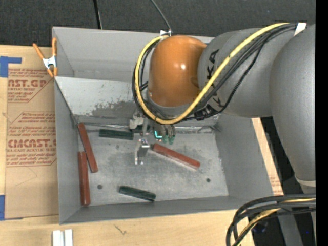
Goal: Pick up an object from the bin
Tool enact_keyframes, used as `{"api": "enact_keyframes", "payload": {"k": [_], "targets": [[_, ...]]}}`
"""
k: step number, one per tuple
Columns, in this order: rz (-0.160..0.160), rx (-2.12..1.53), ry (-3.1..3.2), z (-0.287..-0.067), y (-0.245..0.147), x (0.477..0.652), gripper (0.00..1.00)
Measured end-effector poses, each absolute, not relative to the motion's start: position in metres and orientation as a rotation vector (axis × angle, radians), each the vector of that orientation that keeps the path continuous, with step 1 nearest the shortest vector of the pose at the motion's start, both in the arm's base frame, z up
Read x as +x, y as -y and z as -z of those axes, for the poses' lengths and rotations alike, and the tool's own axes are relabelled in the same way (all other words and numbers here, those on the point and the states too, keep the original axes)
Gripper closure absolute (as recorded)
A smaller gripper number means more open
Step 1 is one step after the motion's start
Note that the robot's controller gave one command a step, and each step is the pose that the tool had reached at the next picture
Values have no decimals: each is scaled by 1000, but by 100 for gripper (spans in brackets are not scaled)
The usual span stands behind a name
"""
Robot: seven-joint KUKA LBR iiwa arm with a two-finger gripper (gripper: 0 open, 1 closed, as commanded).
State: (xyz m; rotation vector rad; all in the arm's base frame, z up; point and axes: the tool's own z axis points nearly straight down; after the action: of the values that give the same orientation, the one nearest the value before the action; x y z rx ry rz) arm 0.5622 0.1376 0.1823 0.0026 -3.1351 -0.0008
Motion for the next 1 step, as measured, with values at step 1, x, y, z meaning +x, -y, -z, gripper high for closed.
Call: {"api": "enact_keyframes", "payload": {"k": [1], "targets": [[2, 1, 3143, -187, -137, 564, 0]]}}
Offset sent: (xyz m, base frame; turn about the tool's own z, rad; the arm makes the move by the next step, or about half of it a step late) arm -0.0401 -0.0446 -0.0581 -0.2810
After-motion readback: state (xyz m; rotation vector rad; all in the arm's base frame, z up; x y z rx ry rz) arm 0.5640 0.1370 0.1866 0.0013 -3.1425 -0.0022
